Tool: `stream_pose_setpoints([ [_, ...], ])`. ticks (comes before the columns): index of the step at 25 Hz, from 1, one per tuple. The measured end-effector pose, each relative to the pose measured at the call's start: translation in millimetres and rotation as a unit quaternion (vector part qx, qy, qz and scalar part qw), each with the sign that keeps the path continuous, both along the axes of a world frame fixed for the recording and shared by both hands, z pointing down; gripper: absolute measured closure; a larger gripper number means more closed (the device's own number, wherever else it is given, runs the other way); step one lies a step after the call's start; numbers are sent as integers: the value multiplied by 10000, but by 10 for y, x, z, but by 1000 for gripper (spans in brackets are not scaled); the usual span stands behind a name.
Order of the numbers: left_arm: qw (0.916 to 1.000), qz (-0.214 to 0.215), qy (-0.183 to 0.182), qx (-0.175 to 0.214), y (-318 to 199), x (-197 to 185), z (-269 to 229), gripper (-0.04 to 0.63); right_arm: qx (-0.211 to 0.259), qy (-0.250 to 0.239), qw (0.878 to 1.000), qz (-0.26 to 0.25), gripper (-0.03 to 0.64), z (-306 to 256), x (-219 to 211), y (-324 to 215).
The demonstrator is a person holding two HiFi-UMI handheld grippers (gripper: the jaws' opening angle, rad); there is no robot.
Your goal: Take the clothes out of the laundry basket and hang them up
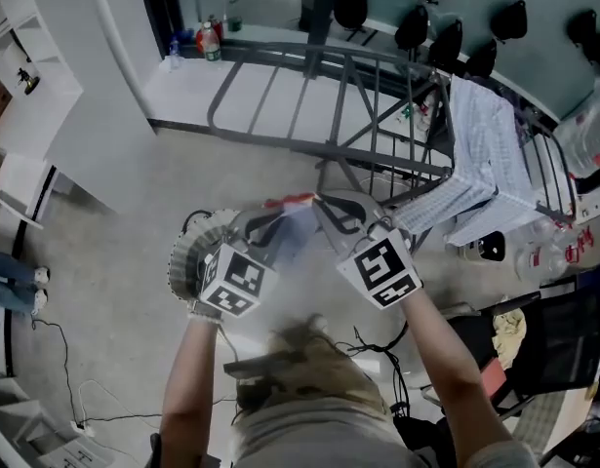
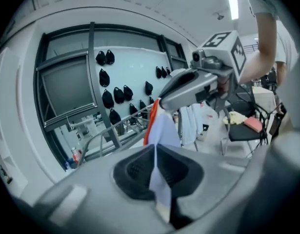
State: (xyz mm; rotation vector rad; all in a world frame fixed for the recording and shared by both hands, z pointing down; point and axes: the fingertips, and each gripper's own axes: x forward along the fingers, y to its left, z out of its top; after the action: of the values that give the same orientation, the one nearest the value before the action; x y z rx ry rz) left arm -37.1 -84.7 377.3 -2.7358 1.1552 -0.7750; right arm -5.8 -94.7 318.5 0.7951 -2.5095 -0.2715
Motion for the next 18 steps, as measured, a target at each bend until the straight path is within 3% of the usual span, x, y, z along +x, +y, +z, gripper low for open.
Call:
stream_pose_setpoints([
  [5,9991,56,-184,367,-183,188,-279,597,-25,-152,9996,250,594,-25,330,-9],
  [18,9919,377,-335,1164,-352,556,-963,597,-234,-820,9959,297,591,54,451,122],
])
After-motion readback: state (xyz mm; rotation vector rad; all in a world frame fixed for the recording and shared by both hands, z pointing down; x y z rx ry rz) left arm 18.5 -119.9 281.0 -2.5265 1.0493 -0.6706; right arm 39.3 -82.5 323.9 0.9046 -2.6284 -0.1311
